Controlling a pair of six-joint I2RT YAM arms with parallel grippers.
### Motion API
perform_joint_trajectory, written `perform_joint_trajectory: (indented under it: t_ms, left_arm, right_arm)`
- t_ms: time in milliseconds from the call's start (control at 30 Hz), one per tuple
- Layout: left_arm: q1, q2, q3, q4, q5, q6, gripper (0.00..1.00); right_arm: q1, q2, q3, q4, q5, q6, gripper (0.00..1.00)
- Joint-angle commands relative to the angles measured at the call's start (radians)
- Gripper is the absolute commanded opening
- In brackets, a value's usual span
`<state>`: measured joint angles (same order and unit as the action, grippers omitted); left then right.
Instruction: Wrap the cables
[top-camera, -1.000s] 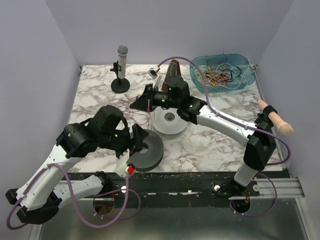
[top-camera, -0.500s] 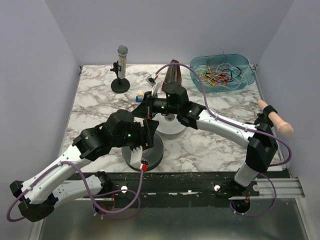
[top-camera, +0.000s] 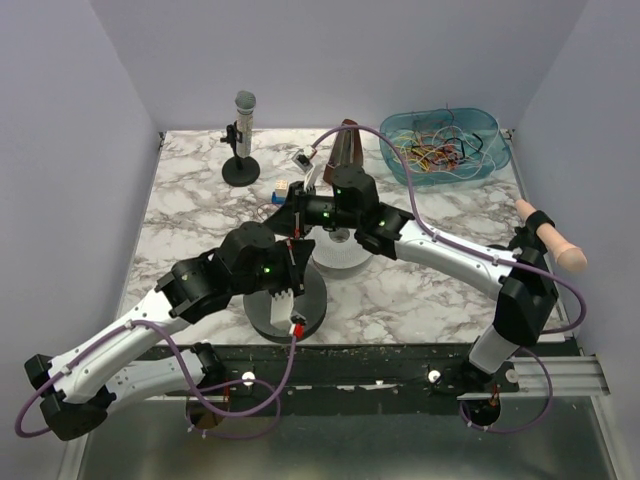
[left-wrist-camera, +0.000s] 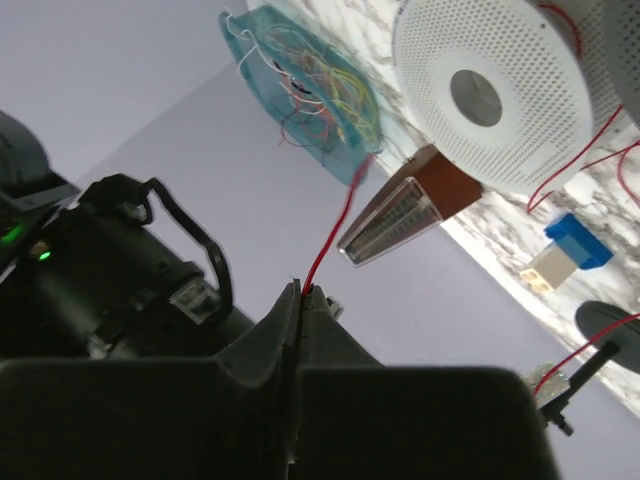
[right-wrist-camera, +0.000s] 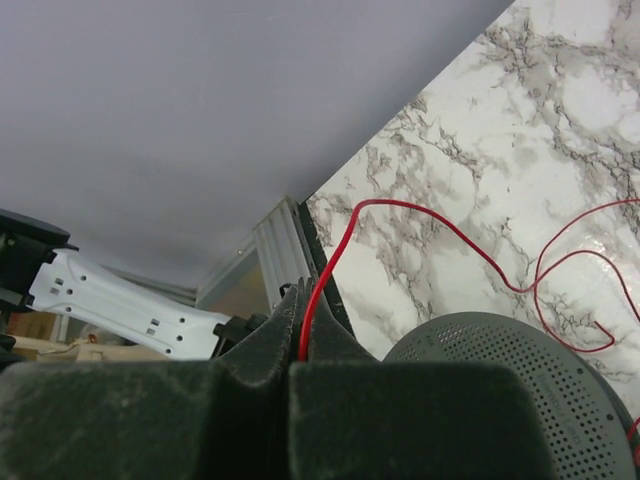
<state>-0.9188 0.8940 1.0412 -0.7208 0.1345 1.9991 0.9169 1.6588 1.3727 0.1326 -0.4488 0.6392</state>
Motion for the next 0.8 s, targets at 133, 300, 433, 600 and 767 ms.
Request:
perform_joint_trajectory:
  t_ms: [133,300,433,600,767]
  left_arm:
    - [0.011,-0.02,-0.027,-0.038,-0.127,0.084,0.0]
    - [0.011,-0.058,-0.012,-0.179,-0.208,-0.202,0.0]
    - [0.012,-0.076,0.005,-0.308,-0.225,-0.498,0.0]
    - [0.119,-0.095,-0.026,-0.326,-0.202,-0.795,0.0]
    - [0.469,-0.077,-0.058,-0.156,-0.095,-0.965,0.0]
  right_arm:
    - [0.017,-0.027,0.028,-0.043,0.008,-0.045,0.02]
    - [0.014,-0.073,0.054,-0.218,0.1,-0.159,0.65]
    - [-0.007,-0.151,0.039,-0.332,0.156,-0.214,1.0]
    - [-0.052,-0.307,-0.023,-0.409,0.237,-0.265,1.0]
    - [-0.055,-0.453,-0.077,-0.47,0.254,-0.396,1.0]
